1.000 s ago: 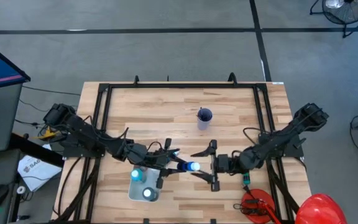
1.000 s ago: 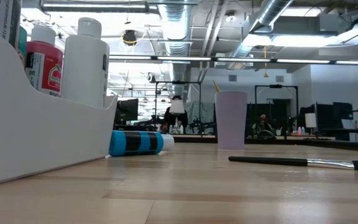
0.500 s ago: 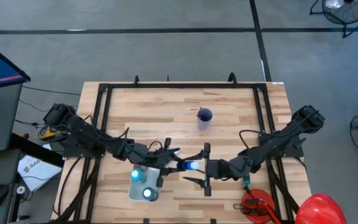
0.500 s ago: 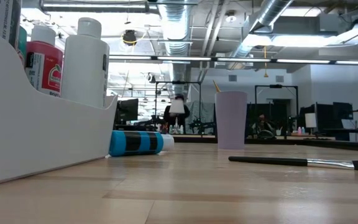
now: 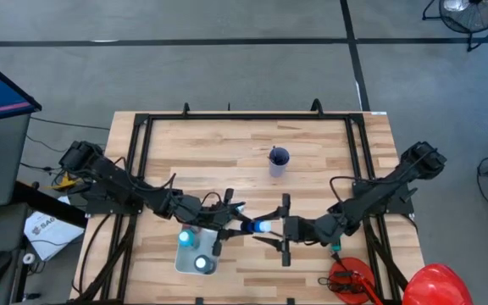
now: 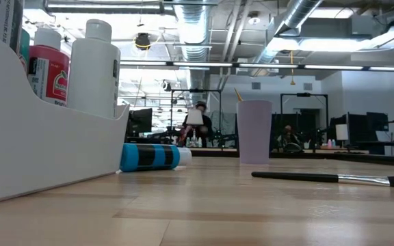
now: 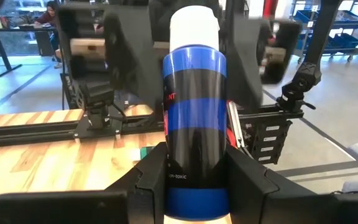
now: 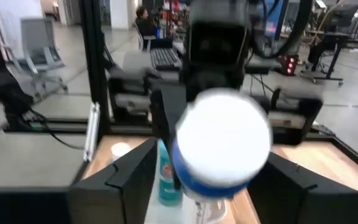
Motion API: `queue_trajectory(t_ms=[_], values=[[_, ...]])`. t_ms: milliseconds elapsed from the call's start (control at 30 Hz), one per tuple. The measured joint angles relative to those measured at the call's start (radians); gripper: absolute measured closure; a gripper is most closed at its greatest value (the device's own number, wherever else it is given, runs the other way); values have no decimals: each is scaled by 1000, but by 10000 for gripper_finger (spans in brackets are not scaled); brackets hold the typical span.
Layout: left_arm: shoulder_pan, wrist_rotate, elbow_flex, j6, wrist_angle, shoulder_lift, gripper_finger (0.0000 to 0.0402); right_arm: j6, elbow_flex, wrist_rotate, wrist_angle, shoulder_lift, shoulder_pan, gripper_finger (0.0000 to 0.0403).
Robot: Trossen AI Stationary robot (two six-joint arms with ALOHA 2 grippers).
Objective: Pick & Place Paint Supplies
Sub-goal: Put the right black blue paint bottle into the white bin
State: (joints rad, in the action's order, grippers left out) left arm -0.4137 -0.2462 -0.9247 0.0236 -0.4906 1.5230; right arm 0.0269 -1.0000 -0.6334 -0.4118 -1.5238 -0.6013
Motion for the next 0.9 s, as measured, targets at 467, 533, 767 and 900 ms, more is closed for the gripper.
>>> queue_trajectory(t_ms=[467, 533, 767, 900], values=[[-1, 7, 7, 0, 9, 1, 295, -1, 0, -1, 52, 49, -19, 253], [-1, 5, 7, 0, 8, 1, 295, 7, 0, 1, 52, 49, -14, 248], [0, -7, 5, 0, -10, 0, 295, 1, 0, 5, 61, 46, -11, 206], [0, -3, 5, 0, -7, 0, 295, 0, 0, 5, 61, 46, -13, 186]])
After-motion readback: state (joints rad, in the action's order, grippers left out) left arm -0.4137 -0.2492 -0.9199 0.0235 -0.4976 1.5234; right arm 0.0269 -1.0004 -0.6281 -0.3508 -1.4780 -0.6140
